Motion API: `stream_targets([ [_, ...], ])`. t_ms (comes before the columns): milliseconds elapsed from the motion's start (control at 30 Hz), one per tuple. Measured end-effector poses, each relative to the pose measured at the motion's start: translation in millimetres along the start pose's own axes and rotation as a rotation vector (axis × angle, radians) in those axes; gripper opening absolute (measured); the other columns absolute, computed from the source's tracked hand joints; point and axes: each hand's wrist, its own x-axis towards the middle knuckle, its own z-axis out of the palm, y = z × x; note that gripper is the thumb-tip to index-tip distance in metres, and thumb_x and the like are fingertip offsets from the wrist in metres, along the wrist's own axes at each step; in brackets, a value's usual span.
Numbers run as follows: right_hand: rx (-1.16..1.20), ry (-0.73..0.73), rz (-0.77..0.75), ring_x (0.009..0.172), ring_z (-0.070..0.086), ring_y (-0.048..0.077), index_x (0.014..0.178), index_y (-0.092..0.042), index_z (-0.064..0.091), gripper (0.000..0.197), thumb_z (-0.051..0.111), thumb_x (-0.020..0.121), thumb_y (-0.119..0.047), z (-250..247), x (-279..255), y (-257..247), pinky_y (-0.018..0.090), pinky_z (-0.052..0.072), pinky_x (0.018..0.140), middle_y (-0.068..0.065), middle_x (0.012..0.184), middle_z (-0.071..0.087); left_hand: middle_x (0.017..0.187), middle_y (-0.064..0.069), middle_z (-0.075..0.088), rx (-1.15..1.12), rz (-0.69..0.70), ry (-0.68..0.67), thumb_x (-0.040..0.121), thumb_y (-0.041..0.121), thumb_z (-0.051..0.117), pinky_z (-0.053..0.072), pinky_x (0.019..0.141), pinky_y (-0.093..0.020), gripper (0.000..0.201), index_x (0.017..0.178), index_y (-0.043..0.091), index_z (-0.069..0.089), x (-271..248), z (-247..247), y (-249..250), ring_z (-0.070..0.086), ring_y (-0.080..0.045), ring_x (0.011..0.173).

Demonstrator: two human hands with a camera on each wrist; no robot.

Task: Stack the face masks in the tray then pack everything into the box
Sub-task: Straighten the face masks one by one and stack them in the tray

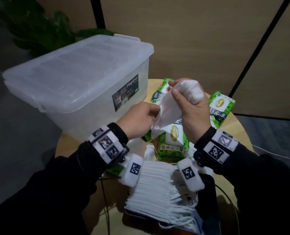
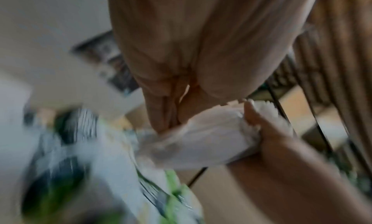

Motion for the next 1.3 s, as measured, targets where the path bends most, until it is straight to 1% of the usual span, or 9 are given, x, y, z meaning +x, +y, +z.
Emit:
stream_targets([
  [200, 0.351, 0.051, 0.360, 0.103, 0.068, 0.030, 0.105, -0.013, 0.067, 0.010, 0.068, 0.095, -0.014, -4, 3, -14, 0.056, 0.054, 0.100, 0.021, 0.127, 0.069, 0.080, 0.012, 0.078, 0.031, 0.103, 0.166, 0.080, 0.023, 0.086, 0.056, 0.080, -0.027, 0.003, 0.080, 0.023, 0.083, -7, -20, 1, 0.070, -0.002, 0.078],
  [300, 0.481, 0.006, 0.480, 0.109, 0.071, 0.031, 0.108, -0.013, 0.064, 0.009, 0.058, 0.102, -0.015, -10, 7, -19, 0.054, 0.056, 0.098, 0.020, 0.134, 0.066, 0.080, 0.007, 0.072, -0.210, 0.004, 0.171, 0.065, 0.024, 0.097, 0.051, 0.071, -0.029, 0.030, 0.080, 0.018, 0.072, -1, -29, -5, 0.063, -0.009, 0.073],
  [467, 0.517, -0.101, 0.508, 0.114, 0.070, 0.031, 0.110, -0.011, 0.063, 0.011, 0.055, 0.103, -0.013, -10, -1, -29, 0.050, 0.055, 0.101, 0.021, 0.118, 0.071, 0.124, -0.014, 0.073, -0.677, -0.147, -0.285, 0.076, 0.007, 0.085, 0.059, 0.095, -0.043, 0.055, 0.128, 0.011, 0.066, -3, -30, -10, 0.072, -0.027, 0.108],
  [700, -0.104, -0.168, 0.290, 0.099, 0.072, 0.025, 0.117, -0.003, 0.067, 0.026, 0.073, 0.094, -0.014, -1, -21, -40, 0.043, 0.061, 0.087, 0.016, 0.111, 0.075, 0.128, -0.020, 0.070, -0.648, -0.031, -0.233, 0.084, 0.001, 0.077, 0.057, 0.096, -0.051, 0.056, 0.137, 0.008, 0.060, -29, -25, -6, 0.068, -0.035, 0.116],
  [933, -1.114, -0.903, 0.447, 0.122, 0.059, 0.011, 0.147, -0.029, 0.045, 0.088, 0.066, 0.076, -0.078, -4, -76, -60, 0.028, 0.045, 0.106, -0.012, 0.141, 0.058, 0.124, -0.003, 0.074, -0.568, -0.065, 0.013, 0.092, -0.002, 0.071, 0.062, 0.085, -0.041, 0.055, 0.141, 0.016, 0.054, -64, -37, -33, 0.072, -0.018, 0.111],
  [1000, -1.208, -1.050, 0.464, 0.111, 0.060, 0.006, 0.125, -0.035, 0.046, 0.072, 0.074, 0.072, -0.076, -3, -104, -58, 0.017, 0.044, 0.096, -0.022, 0.126, 0.059, 0.124, -0.003, 0.073, -0.594, -0.104, 0.071, 0.091, -0.002, 0.071, 0.061, 0.089, -0.042, 0.054, 0.139, 0.018, 0.055, -71, -34, -48, 0.072, -0.017, 0.110],
  [1067, -1.402, -1.105, 0.369, 0.108, 0.058, 0.016, 0.111, -0.031, 0.036, 0.086, 0.072, 0.058, -0.089, -4, -127, -49, 0.034, 0.048, 0.097, -0.012, 0.122, 0.058, 0.123, -0.005, 0.073, -0.630, -0.142, 0.106, 0.091, -0.002, 0.072, 0.060, 0.092, -0.045, 0.052, 0.136, 0.019, 0.056, -79, -27, -59, 0.072, -0.020, 0.111],
  [1200, -1.711, -1.079, 0.118, 0.128, 0.047, 0.029, 0.141, -0.016, 0.034, 0.122, 0.072, 0.050, -0.088, 0, -156, -29, 0.049, 0.043, 0.105, 0.004, 0.141, 0.045, 0.119, -0.008, 0.075, -0.740, -0.213, 0.177, 0.090, -0.004, 0.071, 0.060, 0.086, -0.041, 0.046, 0.131, 0.017, 0.063, -87, -10, -71, 0.072, -0.027, 0.111],
  [1300, -1.746, -1.056, -0.038, 0.114, 0.047, 0.029, 0.129, -0.015, 0.044, 0.102, 0.077, 0.054, -0.076, 5, -165, -24, 0.046, 0.045, 0.099, 0.006, 0.126, 0.046, 0.111, -0.006, 0.077, -0.699, -0.219, 0.215, 0.088, -0.002, 0.074, 0.059, 0.084, -0.035, 0.035, 0.119, 0.014, 0.070, -90, -3, -71, 0.074, -0.025, 0.106],
])
